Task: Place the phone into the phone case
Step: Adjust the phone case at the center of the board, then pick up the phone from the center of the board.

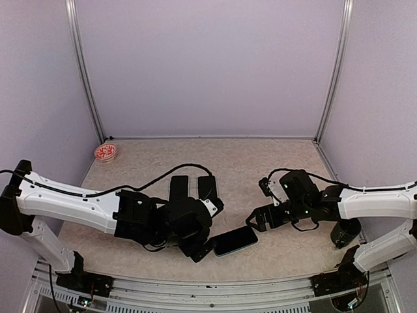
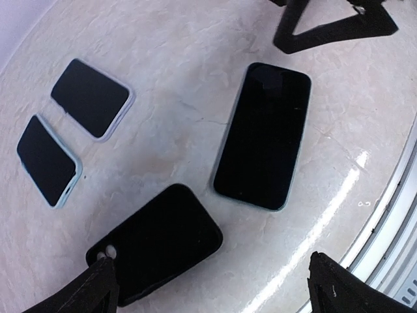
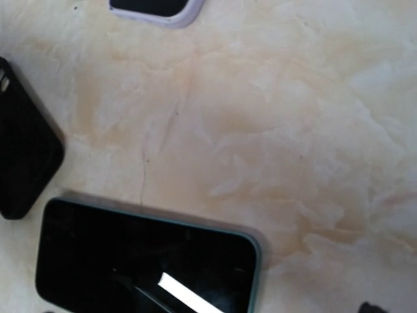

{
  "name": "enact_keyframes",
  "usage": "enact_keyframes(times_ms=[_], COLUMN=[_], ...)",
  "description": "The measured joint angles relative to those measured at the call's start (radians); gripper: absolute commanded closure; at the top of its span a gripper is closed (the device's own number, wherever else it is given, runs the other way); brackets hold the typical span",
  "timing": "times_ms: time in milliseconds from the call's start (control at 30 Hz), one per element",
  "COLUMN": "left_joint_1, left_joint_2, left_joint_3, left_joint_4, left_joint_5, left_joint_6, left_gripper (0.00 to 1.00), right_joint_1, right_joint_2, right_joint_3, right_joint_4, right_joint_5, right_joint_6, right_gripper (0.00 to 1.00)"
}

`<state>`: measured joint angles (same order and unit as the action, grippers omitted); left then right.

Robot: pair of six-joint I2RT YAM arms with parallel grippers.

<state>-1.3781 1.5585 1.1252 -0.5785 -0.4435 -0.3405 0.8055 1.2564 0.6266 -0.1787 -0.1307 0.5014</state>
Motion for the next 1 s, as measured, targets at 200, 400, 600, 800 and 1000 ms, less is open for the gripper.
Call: enact_keyframes(times_ms=[200,400,600,800,1000], left_joint_1=[0.006,0.069,0.099,0.11,0.116], left_joint_2=[0.146,0.212,0.219,0.241,0.289], left_joint_3=[0.098,0.114,0.114,0.103,0.085], left_joint_4=[0.053,0.098,0.165,0.259,0.298], left_joint_5=[0.054,0.164,0.256,0.322,0.336], left_joint_6=[0.175,0.273,0.339,0.357,0.371], left_gripper=[0.01,0.01,0.01,0.01,0.01], right_joint_1=[-0.013,-0.042,-0.064,-0.091,-0.108], right_joint_2=[-0.006,-0.034,-0.089,-0.149,-0.196], right_joint_3=[-0.005,-0.031,-0.058,-0.059,-0.068], right_joint_4=[0.002,0.024,0.023,0.022,0.003], right_joint_5=[0.004,0.002,0.0,-0.001,0.0], right_joint_6=[0.032,0.057,0.07,0.073,0.075], right_gripper=[0.01,0.01,0.01,0.01,0.0])
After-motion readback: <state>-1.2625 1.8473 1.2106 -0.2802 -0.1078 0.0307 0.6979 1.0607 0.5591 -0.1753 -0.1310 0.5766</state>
